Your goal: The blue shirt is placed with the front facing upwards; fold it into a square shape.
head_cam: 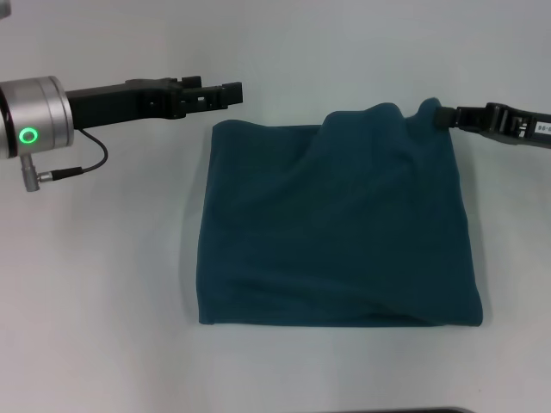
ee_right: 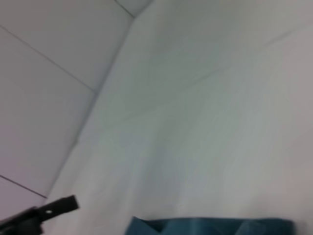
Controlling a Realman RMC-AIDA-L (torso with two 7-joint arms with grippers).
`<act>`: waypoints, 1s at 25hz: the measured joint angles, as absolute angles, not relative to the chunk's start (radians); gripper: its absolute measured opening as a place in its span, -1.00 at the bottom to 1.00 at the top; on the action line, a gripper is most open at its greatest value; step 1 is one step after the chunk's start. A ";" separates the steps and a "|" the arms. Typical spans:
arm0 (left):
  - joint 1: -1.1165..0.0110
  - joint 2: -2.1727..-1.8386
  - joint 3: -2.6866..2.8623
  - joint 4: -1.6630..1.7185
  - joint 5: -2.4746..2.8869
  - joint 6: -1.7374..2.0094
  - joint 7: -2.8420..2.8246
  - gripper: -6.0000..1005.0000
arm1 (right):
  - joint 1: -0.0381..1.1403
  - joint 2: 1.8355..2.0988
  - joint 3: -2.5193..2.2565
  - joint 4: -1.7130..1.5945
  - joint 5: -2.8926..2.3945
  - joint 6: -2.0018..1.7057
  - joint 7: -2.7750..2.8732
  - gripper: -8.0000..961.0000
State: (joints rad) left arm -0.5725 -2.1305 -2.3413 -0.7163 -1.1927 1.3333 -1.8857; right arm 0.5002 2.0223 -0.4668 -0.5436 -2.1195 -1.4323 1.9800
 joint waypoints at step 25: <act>-0.579 -2.138 -2.338 -0.716 -1.199 1.313 -1.893 0.92 | 0.417 1.995 -0.471 -0.572 -2.112 -1.503 1.980 -0.86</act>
State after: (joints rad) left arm -0.5790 -2.1383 -2.3378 -0.7161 -1.1987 1.3128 -1.8927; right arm 0.4173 1.9945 -0.4712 -0.5722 -2.1124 -1.5032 1.9798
